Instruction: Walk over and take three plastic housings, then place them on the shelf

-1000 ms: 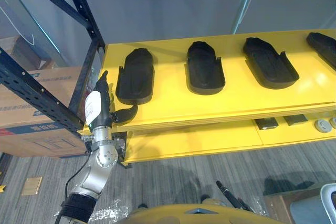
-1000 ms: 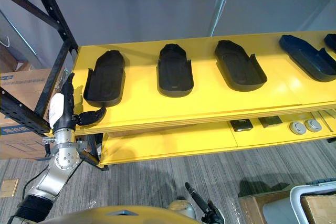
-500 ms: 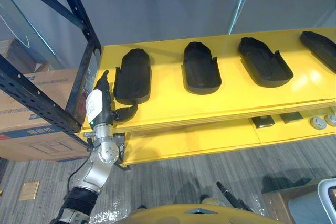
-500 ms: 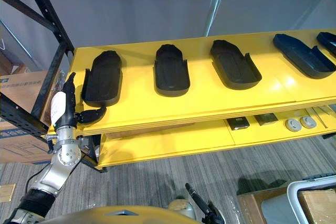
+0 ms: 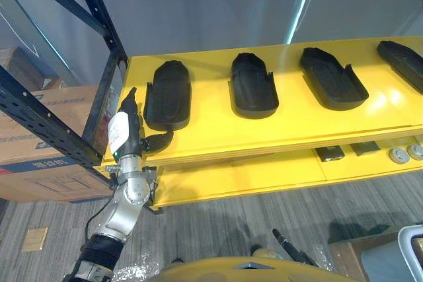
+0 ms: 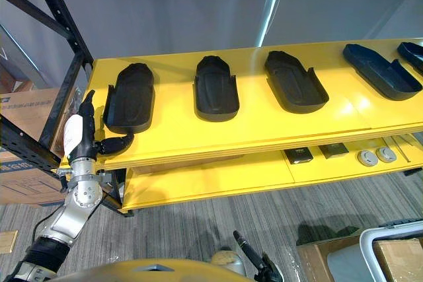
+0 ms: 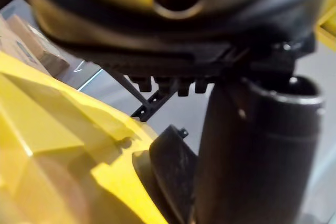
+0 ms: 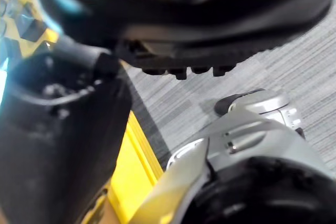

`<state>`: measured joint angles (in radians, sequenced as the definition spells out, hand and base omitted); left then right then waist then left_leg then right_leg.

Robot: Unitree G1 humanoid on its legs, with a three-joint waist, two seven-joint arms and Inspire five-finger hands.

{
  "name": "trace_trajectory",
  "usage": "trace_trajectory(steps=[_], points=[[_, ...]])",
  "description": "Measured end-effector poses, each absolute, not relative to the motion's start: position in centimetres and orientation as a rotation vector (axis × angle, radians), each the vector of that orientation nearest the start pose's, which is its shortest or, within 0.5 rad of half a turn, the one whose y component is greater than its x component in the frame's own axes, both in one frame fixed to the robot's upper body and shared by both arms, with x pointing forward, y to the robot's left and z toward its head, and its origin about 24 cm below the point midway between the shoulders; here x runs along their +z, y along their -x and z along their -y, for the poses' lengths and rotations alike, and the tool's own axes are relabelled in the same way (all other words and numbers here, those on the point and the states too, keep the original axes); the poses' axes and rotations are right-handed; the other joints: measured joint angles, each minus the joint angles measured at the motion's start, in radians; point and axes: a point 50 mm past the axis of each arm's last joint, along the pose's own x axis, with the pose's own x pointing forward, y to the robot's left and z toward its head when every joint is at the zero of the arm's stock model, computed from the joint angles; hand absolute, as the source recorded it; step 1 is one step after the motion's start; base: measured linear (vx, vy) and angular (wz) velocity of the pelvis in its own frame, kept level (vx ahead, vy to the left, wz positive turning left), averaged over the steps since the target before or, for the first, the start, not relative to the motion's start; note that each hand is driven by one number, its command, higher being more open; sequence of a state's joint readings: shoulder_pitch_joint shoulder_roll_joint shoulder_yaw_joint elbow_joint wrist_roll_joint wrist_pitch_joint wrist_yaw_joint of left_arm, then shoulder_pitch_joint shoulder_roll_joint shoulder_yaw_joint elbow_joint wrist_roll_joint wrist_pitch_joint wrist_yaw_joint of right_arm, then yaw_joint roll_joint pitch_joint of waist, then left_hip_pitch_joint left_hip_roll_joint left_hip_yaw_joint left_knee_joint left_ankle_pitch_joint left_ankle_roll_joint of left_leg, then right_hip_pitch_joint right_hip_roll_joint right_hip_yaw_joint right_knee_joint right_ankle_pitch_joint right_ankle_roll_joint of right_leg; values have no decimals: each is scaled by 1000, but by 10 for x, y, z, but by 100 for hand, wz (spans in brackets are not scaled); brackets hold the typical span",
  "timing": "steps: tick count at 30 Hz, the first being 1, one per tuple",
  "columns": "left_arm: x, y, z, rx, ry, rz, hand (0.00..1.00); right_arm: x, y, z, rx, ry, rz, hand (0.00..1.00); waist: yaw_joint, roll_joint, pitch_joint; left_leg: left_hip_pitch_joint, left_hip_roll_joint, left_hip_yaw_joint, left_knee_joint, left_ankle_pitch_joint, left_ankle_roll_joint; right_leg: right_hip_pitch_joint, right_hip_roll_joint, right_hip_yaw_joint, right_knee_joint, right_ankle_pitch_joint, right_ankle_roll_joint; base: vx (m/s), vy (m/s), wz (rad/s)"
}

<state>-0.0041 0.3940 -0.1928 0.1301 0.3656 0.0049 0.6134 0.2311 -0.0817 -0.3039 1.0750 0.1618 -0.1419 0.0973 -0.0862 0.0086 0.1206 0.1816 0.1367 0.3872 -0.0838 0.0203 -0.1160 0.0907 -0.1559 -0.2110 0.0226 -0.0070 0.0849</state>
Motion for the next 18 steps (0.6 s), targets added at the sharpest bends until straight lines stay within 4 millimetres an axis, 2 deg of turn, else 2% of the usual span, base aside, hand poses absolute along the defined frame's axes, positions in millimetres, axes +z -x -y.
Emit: trace_trajectory(steps=[18], points=[[36, -251, -210, 410, -784, 118, 100, -164, -27, 222, -433, -185, -1115, 100, -3, -8, 4, 0, 0, 2, 0, 0, 0, -2, 0, 1, 1, 0, 0, 0, 0, 0]])
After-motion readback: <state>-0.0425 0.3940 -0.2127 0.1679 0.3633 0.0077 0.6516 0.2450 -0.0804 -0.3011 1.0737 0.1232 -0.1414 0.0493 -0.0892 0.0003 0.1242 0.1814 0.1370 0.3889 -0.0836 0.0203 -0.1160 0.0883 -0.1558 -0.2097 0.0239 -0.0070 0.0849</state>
